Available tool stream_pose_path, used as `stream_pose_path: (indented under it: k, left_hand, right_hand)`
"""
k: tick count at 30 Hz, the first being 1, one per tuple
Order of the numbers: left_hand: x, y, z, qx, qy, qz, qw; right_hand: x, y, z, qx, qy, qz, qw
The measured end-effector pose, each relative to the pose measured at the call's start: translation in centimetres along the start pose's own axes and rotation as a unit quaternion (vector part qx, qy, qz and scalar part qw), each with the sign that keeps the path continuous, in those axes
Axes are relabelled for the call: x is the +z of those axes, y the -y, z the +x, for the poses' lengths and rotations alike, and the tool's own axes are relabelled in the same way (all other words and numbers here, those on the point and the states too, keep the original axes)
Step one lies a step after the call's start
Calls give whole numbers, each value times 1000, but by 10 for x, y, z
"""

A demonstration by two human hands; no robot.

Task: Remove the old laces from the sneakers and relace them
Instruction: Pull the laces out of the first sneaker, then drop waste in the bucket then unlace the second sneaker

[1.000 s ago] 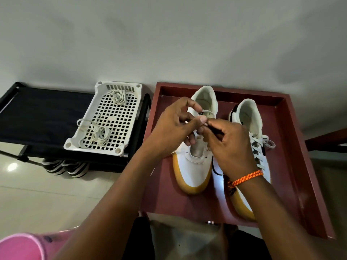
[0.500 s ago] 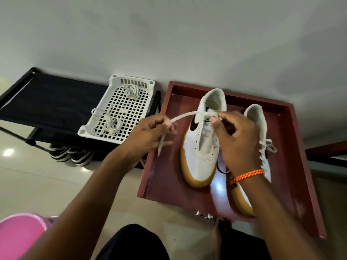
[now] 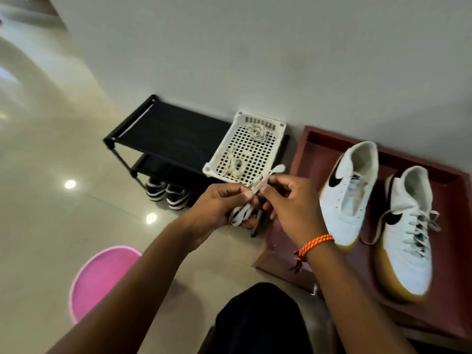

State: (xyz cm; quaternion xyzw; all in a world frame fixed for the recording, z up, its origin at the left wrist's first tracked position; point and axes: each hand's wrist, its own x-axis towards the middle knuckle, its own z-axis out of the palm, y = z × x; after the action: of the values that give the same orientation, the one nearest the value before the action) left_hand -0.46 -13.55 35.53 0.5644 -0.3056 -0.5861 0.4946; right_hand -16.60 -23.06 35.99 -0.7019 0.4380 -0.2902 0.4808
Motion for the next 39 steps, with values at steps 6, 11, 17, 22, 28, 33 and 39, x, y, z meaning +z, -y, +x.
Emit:
stream_pose_path:
  k: [6,11,17,22,28,33,39]
  left_hand:
    - [-80,28,-59,-19,-158,6,987]
    - [-144,60,-114,-28,-301,-31,953]
    - [-199,114,-163,-83,-410,-57,907]
    - [-220,157,-178,-139,-469,-124,863]
    - [-228,193,-186,-198,-502,-99,836]
    - [-206,185,-175,-192,-504,-88,837]
    - [-166,143,-141,-144,-447,-74,880]
  right_hand:
    - [98,25,-20,31,98,-19,994]
    - [183,43,-45,47,220,-56,973]
    - [272,32,-69,70,308,-117,942]
    - [326,-6,-92,115,339,-153,921]
    - [358,-32,-114,165,415,-197,873]
    - [344,-28,-104,178,405,-168,881]
    - [285,-6,-75,173,320,-61,929]
